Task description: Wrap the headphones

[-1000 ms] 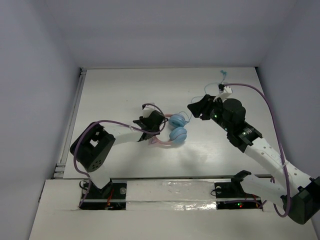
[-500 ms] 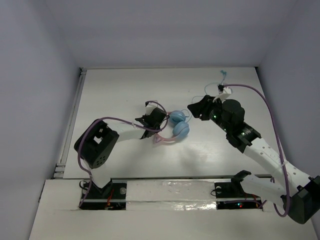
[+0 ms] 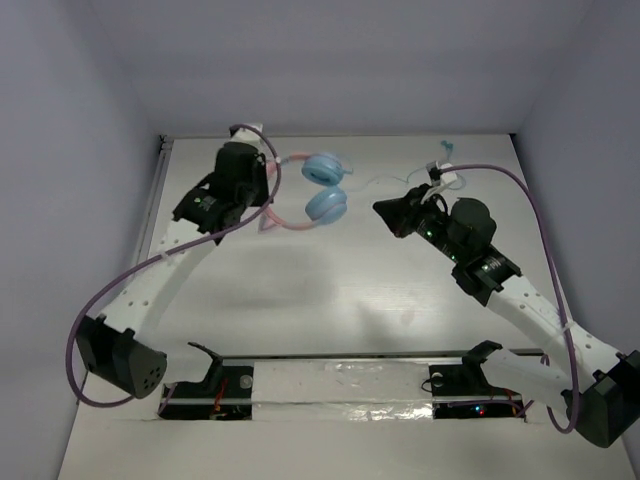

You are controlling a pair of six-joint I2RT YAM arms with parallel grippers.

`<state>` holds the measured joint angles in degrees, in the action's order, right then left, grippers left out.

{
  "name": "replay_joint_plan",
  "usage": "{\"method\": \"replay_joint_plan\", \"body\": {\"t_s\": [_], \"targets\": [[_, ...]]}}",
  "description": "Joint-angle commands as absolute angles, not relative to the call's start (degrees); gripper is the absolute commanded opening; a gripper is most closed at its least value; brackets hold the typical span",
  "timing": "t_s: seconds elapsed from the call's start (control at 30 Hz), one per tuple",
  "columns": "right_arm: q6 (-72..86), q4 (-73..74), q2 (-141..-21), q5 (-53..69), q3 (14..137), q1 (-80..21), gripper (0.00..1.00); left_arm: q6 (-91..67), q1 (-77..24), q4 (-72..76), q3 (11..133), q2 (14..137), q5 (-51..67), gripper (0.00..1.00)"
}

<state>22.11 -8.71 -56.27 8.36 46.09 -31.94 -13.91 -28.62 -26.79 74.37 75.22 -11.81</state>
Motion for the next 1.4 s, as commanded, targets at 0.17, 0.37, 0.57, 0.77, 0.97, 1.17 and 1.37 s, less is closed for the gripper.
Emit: {"method": "replay_joint_plan", "body": {"t_s": [0.17, 0.37, 0.57, 0.77, 0.97, 1.17, 1.37], "targets": [[9.14, -13.80, -61.43, 27.37, 56.60, -24.54, 0.71, -9.93, -23.91, -30.06, 89.44, 70.40, 4.97, 0.00], [2.21, -4.40, -71.87, 34.91, 65.47, -22.50, 0.86, -9.84, -23.29, -33.05, 98.16, 73.21, 11.51, 0.00], [0.70, -5.19, -72.16, 33.92, 63.72, -22.50, 0.88, -10.19, -23.29, -34.36, 102.56, 74.44, 13.62, 0.00], [-0.36, 1.23, -72.16, 35.74, 66.10, -22.50, 0.47, -10.63, -22.77, -35.07, 105.20, 75.85, 9.40, 0.00], [1.94, -6.24, -66.54, 19.91, 59.85, -22.50, 0.53, -11.43, -22.76, -33.92, 106.87, 78.05, 13.18, 0.00], [-3.24, -3.96, -66.43, 13.69, 61.52, -21.88, 0.87, -11.25, -22.24, -34.89, 107.58, 77.17, 15.02, 0.00], [-5.53, 2.46, -73.47, 25.74, 64.34, -21.88, 0.86, -11.78, -22.24, -34.98, 108.54, 76.64, 17.75, 0.00]]}}
